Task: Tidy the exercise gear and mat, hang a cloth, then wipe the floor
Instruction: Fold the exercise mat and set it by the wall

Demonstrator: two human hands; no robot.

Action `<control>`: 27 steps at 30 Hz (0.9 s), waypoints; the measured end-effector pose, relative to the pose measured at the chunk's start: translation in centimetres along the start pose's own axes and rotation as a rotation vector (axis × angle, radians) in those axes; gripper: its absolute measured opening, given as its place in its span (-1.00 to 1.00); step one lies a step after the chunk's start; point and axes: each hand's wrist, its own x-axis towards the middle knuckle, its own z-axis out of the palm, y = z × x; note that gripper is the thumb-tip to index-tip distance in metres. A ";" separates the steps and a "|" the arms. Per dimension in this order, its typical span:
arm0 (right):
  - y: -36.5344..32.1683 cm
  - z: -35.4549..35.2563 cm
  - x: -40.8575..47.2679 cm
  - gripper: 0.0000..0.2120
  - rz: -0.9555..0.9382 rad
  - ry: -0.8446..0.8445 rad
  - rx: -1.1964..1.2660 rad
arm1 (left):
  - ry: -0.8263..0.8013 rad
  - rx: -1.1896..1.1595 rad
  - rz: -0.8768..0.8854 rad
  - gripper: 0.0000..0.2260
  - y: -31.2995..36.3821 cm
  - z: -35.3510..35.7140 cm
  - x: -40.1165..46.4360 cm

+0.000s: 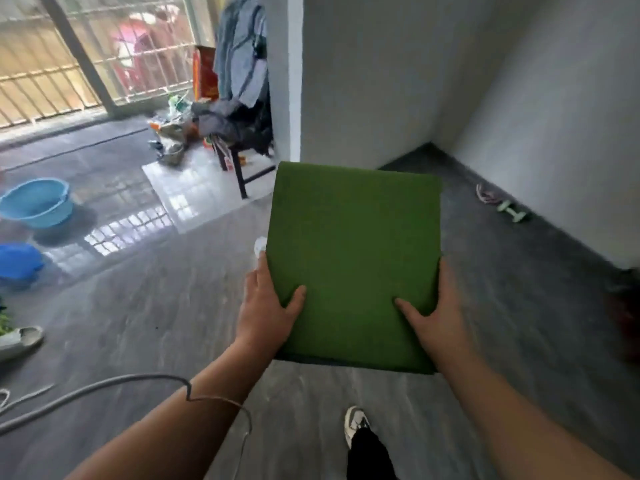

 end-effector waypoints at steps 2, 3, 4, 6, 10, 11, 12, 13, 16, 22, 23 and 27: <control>-0.8 -4.4 -1.0 -0.04 0.020 0.107 0.017 | -0.039 0.031 0.090 -0.19 4.9 0.4 0.0; -0.8 -6.5 -1.3 -0.05 0.023 0.154 0.025 | -0.060 0.036 0.134 -0.19 7.1 1.0 0.0; -0.7 -8.6 -1.6 -0.04 0.020 0.198 0.028 | -0.084 0.035 0.181 -0.18 9.2 1.7 0.0; 0.0 -12.6 -2.0 -0.03 0.036 0.284 0.026 | -0.129 0.033 0.261 -0.18 13.1 3.7 0.0; 3.2 -19.8 -2.2 0.02 0.095 0.423 -0.011 | -0.232 0.056 0.393 -0.15 19.8 9.3 0.1; 4.2 -21.3 -2.0 0.02 0.106 0.457 -0.009 | -0.249 0.059 0.426 -0.15 21.4 11.0 0.2; 5.4 -22.7 -1.7 0.02 0.120 0.481 -0.001 | -0.266 0.062 0.449 -0.15 22.9 12.9 0.4; 6.5 -24.1 -1.4 0.02 0.146 0.494 0.008 | -0.285 0.066 0.462 -0.15 24.5 14.8 0.7; 10.8 -28.2 -0.2 0.03 0.211 0.518 0.046 | -0.341 0.107 0.492 -0.17 28.6 20.4 1.0; 17.2 -36.8 3.7 0.00 0.307 0.547 0.053 | -0.457 0.176 0.517 -0.23 36.9 31.2 2.2; 17.9 -38.2 4.6 0.00 0.317 0.558 0.045 | -0.474 0.177 0.528 -0.24 38.2 32.9 2.6; 20.3 -42.5 7.7 -0.02 0.370 0.579 -0.004 | -0.510 0.193 0.530 -0.25 42.3 38.5 4.3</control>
